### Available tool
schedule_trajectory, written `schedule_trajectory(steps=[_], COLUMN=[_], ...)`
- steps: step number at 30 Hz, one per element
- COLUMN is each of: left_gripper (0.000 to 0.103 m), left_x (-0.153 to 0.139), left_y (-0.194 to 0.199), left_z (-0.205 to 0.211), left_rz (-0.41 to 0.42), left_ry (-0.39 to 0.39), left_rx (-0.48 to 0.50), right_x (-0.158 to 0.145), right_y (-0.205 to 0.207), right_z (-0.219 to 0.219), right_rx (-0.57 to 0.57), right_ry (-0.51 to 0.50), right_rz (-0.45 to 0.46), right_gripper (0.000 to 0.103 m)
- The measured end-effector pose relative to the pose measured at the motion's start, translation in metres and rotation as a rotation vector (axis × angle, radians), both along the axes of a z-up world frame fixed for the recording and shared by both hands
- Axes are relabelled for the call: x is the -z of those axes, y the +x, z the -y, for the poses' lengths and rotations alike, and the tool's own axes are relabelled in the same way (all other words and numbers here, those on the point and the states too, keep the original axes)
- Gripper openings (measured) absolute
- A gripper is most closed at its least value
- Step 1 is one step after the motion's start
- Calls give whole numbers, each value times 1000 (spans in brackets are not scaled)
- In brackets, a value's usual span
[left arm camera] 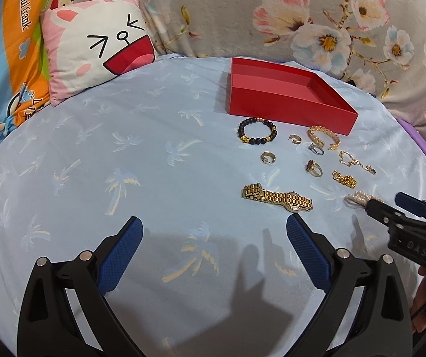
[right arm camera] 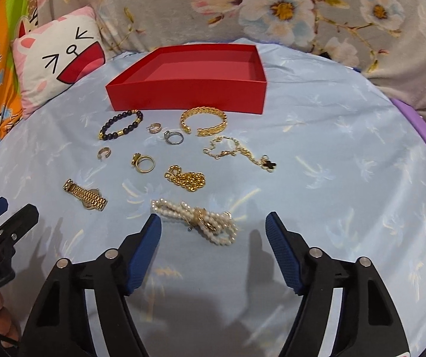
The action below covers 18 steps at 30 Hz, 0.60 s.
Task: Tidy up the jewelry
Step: 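Grasp the pearl bracelet with the right gripper, then grasp the gold watch with the left gripper while the right gripper holds the pearl bracelet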
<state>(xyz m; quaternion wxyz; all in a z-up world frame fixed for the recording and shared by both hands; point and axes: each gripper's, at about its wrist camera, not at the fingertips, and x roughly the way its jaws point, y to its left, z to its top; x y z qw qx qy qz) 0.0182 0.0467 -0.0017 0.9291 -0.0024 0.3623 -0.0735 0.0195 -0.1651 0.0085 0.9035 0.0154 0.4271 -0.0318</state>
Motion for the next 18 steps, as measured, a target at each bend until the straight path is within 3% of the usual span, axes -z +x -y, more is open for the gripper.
schedule_trajectory(steps=[7, 14, 18], left_gripper=[95, 95, 95], left_x=[2, 5, 5], left_y=[2, 3, 7], left_z=[2, 5, 7], left_rz=[-15, -33, -36], left_ry=[14, 18, 10], left_rx=[5, 17, 33], right_x=[11, 10, 9], right_y=[13, 3, -5], right_z=[-7, -5, -1], right_rx=[-53, -48, -34], right_ry=[25, 54, 90], right_rz=[-46, -40, -35], right_gripper=[52, 23, 22])
